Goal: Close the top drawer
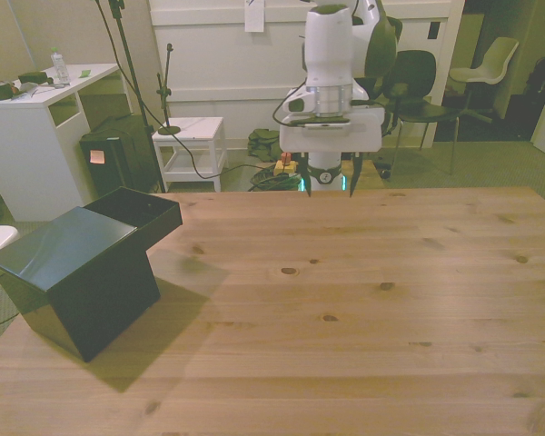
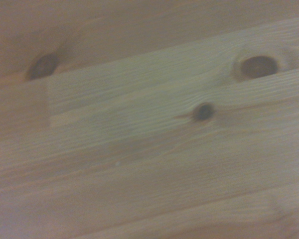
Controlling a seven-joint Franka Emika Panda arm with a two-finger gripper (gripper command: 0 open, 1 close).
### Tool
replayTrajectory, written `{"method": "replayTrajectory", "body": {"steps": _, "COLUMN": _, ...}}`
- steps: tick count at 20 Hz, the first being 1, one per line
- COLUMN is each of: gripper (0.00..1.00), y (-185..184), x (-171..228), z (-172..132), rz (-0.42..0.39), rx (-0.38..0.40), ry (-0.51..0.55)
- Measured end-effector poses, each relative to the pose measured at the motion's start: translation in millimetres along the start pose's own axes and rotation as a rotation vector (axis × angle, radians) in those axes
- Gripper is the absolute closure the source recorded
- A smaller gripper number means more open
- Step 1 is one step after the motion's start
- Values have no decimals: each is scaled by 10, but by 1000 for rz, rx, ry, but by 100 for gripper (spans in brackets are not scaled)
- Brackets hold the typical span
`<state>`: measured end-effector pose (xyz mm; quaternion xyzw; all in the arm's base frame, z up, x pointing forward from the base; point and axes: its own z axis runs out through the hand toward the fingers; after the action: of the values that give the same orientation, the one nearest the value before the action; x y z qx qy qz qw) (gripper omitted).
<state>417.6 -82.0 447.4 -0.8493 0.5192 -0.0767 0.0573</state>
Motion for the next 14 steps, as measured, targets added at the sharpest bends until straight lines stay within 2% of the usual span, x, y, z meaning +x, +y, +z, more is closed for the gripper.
{"method": "replayTrajectory", "body": {"steps": 6, "gripper": 0, "y": 256, "x": 919, "z": -47, "rz": 166, "rx": 1, "ry": 26}}
{"method": "replayTrajectory", "body": {"steps": 14, "gripper": 0, "y": 495, "x": 1726, "z": 10, "rz": 295, "rx": -17, "ry": 50}}
